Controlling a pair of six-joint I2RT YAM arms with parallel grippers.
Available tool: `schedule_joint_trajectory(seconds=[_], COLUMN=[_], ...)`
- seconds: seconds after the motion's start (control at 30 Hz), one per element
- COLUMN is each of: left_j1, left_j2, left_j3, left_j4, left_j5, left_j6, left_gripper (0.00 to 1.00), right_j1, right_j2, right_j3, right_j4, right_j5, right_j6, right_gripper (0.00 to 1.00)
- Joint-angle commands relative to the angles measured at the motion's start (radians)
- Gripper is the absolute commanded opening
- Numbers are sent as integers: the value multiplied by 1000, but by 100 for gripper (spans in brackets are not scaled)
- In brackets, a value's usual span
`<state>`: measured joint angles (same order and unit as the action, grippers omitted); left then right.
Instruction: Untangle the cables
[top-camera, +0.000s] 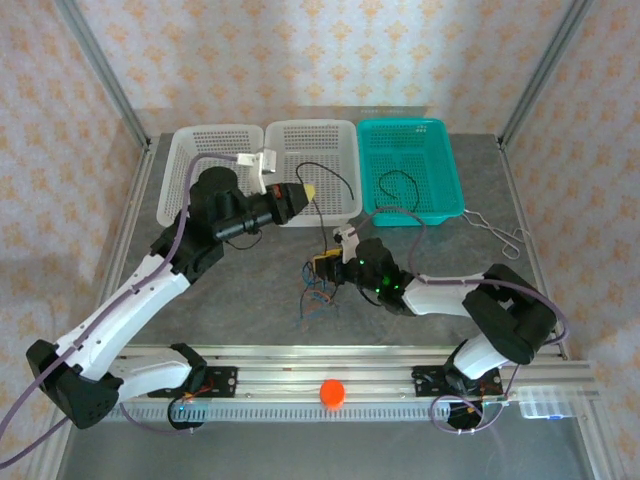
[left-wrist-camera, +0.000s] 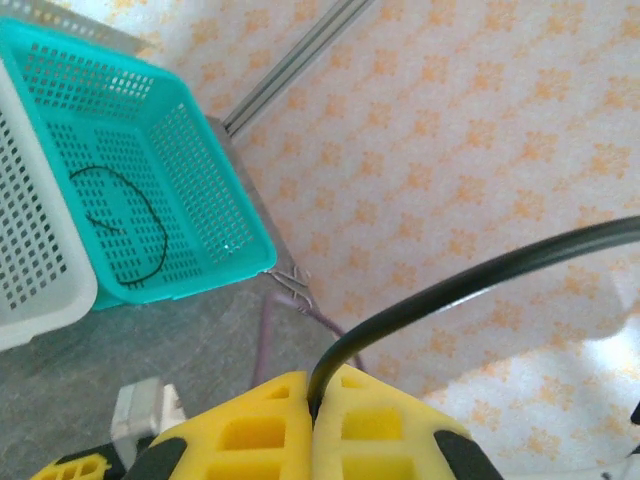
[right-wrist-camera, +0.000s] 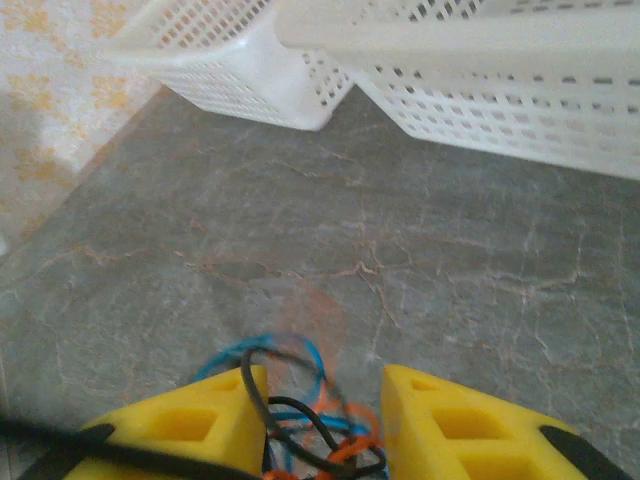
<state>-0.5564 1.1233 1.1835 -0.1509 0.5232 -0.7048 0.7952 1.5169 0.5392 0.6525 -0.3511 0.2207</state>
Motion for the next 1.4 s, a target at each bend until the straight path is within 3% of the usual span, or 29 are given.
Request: schedule_joint_trajectory(seconds=[0.0,0.47,0.67,0.8,1.1,1.23,1.37], left_j1=[0,60,94,109,118,121,122], left_j2=[-4,73,124,172,258,309,395], left_j3=[83,304,417,501,569,599,696], left_j4=[-24,-96,-169,-226,-236,-225,-246], left_j5=[-7,-29,-66,-103,-86,-48,4], left_j6=[30,87,152,189,202,182,154], left_gripper=[0,0,0,0,0,0,0], right_j1=[-3,-3,-2,-2,-37,-116,-272], right_j2=[22,65,28,-73,-501,-555,-546], right_j3=[-15,-46,-41,-30,47,175,291], right_j4=[28,51,29,-54,-355,-468,-492], right_j5=[45,86,71,77,189,150,-93], right_j6=[16,37,33,10,-58,-101,-95], right_gripper=[34,35,41,48,59,64,68])
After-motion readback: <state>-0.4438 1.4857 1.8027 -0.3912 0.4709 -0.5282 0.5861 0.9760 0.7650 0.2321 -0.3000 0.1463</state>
